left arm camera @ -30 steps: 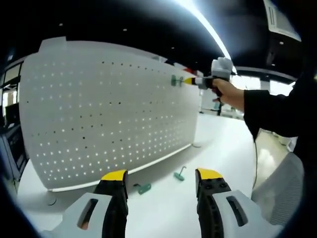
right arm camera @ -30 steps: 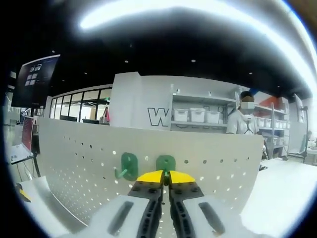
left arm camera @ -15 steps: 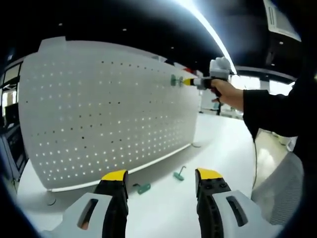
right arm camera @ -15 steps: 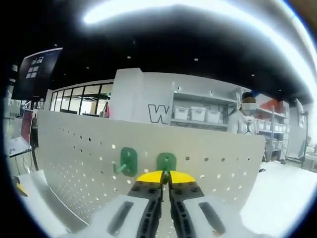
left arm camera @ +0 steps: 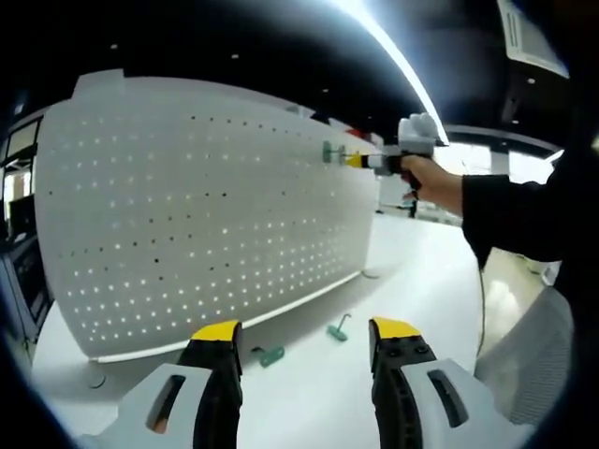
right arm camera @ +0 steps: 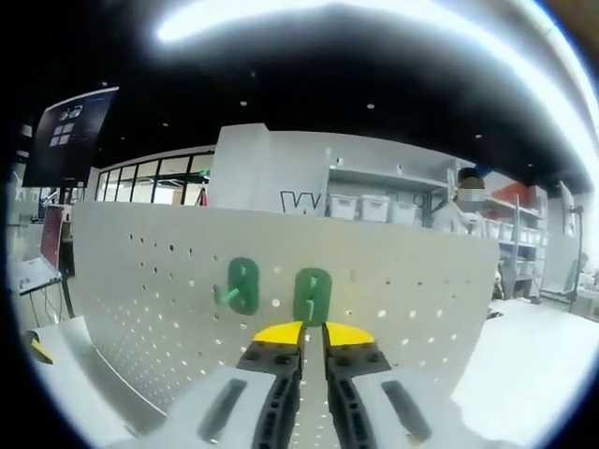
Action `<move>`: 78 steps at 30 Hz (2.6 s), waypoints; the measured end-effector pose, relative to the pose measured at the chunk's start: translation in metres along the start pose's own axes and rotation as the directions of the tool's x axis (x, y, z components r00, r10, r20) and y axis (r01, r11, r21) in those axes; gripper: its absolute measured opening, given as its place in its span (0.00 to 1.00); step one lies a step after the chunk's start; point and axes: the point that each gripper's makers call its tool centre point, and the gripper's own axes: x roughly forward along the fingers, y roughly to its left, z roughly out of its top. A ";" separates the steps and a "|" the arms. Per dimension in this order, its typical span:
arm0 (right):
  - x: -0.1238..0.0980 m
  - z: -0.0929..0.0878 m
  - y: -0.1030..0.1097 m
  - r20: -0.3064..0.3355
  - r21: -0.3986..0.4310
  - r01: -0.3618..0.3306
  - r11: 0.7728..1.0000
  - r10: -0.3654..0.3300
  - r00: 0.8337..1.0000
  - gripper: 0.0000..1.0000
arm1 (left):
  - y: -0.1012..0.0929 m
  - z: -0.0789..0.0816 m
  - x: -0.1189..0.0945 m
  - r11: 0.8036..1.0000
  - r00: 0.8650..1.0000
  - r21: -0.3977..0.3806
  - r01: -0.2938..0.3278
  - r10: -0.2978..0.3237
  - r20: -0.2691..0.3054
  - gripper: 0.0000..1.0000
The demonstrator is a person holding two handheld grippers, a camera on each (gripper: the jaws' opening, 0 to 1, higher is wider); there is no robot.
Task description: Insert the hook assembly into the mounting plate slot until the hook locks in place.
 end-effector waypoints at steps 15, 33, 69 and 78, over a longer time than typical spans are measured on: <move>-0.015 -0.013 0.003 -0.022 0.017 0.001 1.000 -0.001 1.000 0.20 | -0.001 0.000 0.000 1.000 1.000 0.006 0.002 -0.002 -0.002 0.55; -0.034 -0.047 0.026 -0.091 0.030 -0.038 0.999 0.040 0.995 0.25 | -0.001 0.001 0.000 1.000 1.000 0.010 0.000 0.000 0.000 0.55; -0.073 -0.178 0.123 -0.426 0.126 -0.265 0.956 0.293 0.856 0.24 | -0.007 0.001 0.002 1.000 1.000 0.026 0.018 -0.018 -0.005 0.55; -0.081 -0.202 0.140 -0.500 0.164 -0.302 0.939 0.343 0.795 0.18 | -0.008 0.001 0.002 0.999 1.000 0.027 0.025 -0.025 -0.007 0.54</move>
